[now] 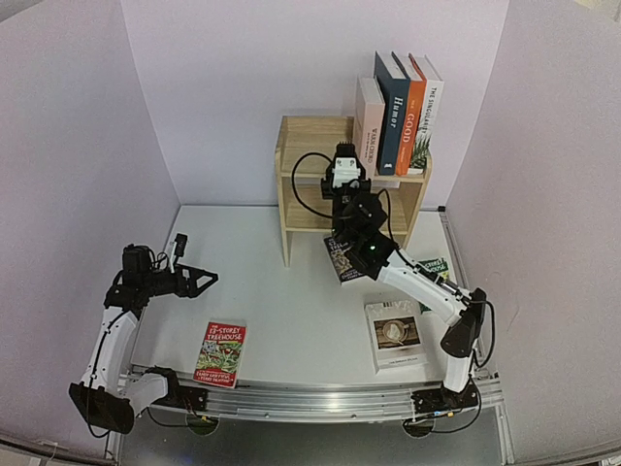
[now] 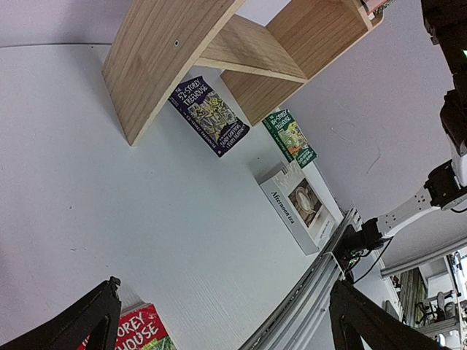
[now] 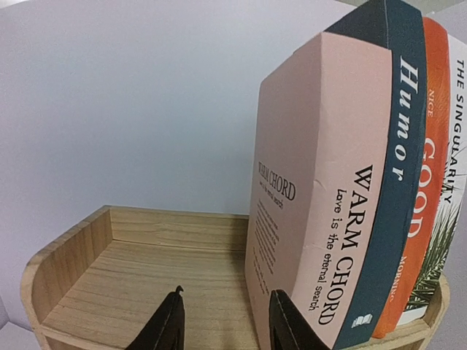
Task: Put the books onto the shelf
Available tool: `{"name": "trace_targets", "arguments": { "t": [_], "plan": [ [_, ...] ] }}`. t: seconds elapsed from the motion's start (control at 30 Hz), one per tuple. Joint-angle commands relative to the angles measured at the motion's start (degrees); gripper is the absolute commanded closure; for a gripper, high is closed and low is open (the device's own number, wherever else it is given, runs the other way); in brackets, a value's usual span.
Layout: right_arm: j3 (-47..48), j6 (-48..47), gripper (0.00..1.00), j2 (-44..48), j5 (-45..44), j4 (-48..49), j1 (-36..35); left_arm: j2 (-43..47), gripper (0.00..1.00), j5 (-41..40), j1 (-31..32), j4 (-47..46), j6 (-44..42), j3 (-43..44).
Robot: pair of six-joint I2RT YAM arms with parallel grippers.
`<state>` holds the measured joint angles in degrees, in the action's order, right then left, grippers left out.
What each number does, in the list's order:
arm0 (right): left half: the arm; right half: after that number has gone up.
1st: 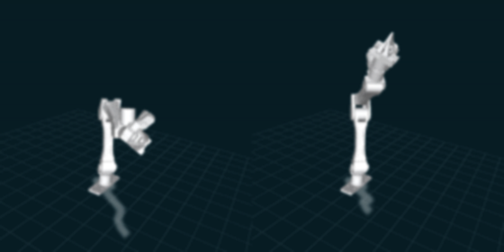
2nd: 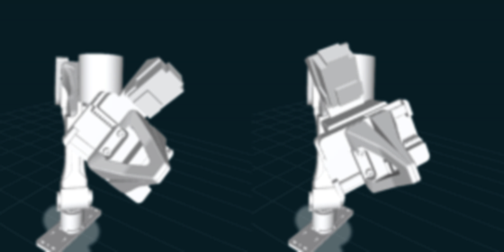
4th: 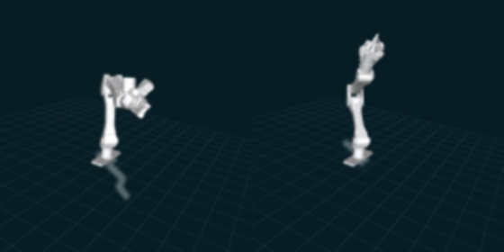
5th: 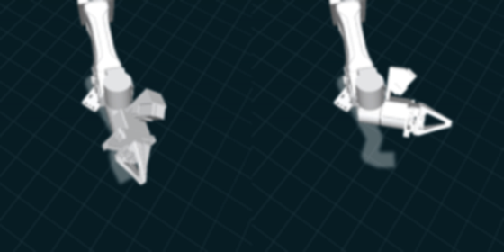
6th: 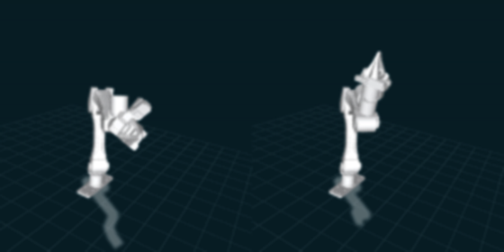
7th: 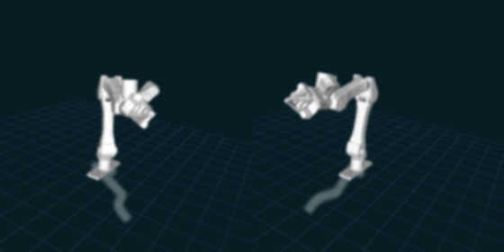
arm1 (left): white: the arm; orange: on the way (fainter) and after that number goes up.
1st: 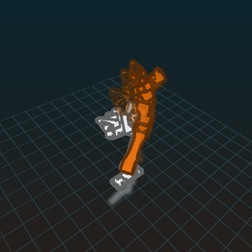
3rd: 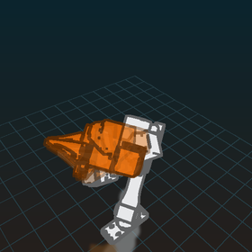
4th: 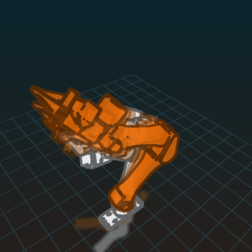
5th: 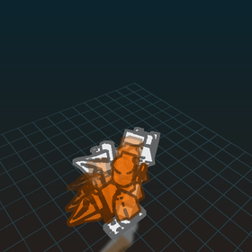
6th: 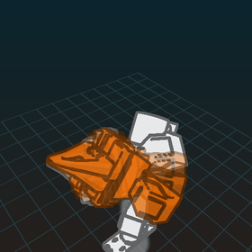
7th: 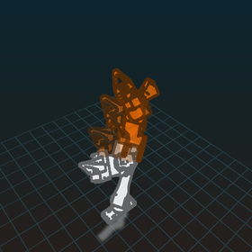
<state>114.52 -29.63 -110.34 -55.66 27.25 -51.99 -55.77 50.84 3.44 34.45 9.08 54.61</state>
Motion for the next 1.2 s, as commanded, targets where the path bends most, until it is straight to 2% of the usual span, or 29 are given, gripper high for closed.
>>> {"name": "trace_targets", "arguments": {
  "t": [0.0, 0.1, 0.27, 0.43, 0.73, 1.17],
  "plan": [
    [-0.78, -1.66, 0.61, 1.19, 1.37, 4.85, -1.03, 0.94, 0.0, 0.63, 0.06, -0.86, 0.66, -0.33],
    [1.71, -4.88, 0.59, -1.59, 5.23, 4.68, -0.93, 0.08, 0.0, 0.88, 0.05, -1.1, 0.67, 0.16],
    [14.97, -15.04, 0.57, -11.06, 6.6, 2.99, 0.41, -0.93, 0.0, 1.3, 0.05, -1.03, 0.31, 0.99],
    [21.62, -19.57, 0.57, -15.95, 8.65, 2.26, 2.91, -0.74, 0.0, 1.46, 0.03, -0.75, 0.45, 0.79],
    [24.71, -17.7, 0.57, -17.37, 10.93, -0.79, 7.17, -0.45, 0.0, 1.46, 0.03, -0.34, 0.62, 0.33],
    [33.26, -15.15, 0.57, -24.58, 13.2, -2.37, 9.64, 0.29, 0.0, 1.62, 0.02, 0.91, 0.24, -0.21]
  ]
}}
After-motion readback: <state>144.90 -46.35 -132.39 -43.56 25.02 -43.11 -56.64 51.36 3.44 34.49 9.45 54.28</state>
